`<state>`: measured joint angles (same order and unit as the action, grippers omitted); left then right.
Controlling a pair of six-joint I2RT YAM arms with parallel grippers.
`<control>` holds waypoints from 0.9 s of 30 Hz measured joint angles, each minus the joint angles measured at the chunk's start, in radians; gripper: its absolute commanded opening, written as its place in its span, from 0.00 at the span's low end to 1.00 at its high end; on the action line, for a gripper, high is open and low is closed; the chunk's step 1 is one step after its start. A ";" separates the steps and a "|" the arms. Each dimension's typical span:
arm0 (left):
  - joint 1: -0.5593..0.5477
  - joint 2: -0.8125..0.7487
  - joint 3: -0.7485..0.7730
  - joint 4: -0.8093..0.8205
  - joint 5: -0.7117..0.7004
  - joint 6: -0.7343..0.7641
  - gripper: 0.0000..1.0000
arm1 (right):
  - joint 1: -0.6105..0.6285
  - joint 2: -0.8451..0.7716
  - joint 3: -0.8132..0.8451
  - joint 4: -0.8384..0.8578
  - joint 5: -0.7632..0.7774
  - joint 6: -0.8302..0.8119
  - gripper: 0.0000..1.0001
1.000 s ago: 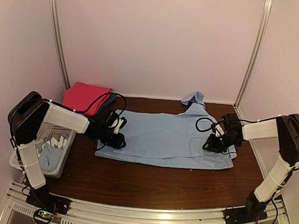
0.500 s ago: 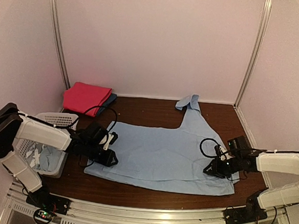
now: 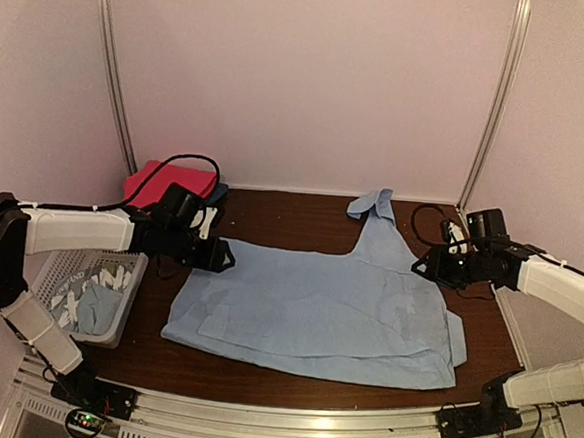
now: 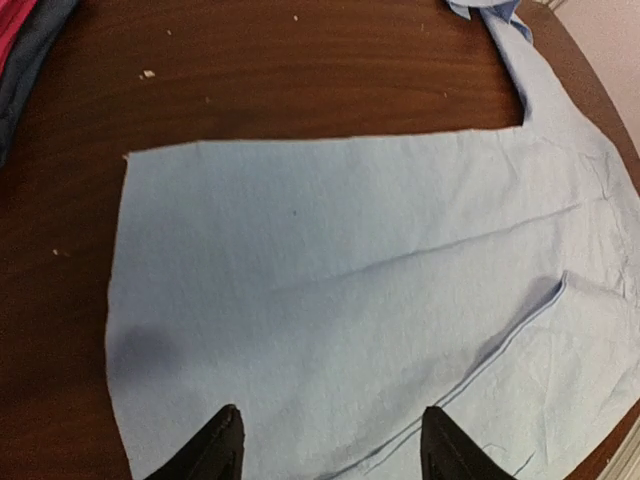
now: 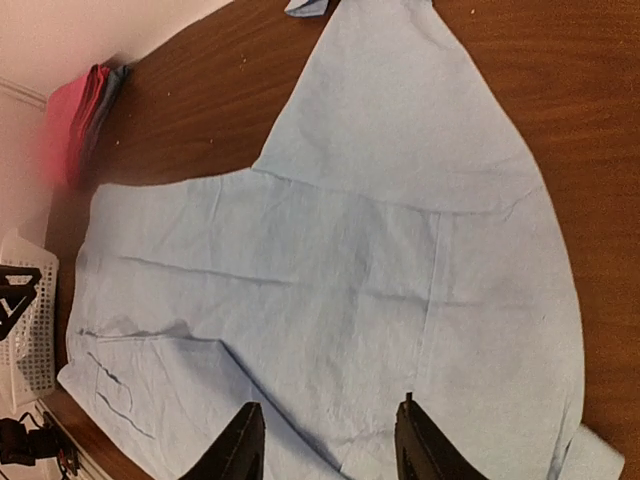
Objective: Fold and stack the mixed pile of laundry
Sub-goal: Move the 1/3-folded shirt to the center of the board, then pick up the 1/3-folded shirt from the center of the board.
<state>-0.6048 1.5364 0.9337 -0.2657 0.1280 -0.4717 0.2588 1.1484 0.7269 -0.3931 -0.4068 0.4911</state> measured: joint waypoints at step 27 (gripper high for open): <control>0.243 0.396 0.496 -0.104 0.023 0.124 0.62 | -0.153 0.914 0.690 0.047 0.158 -0.328 0.41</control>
<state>-0.3622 1.9327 1.4300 -0.3698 0.1505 -0.3481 0.1059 2.0624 1.4174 -0.3458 -0.2489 0.1631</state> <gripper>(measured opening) 0.622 0.412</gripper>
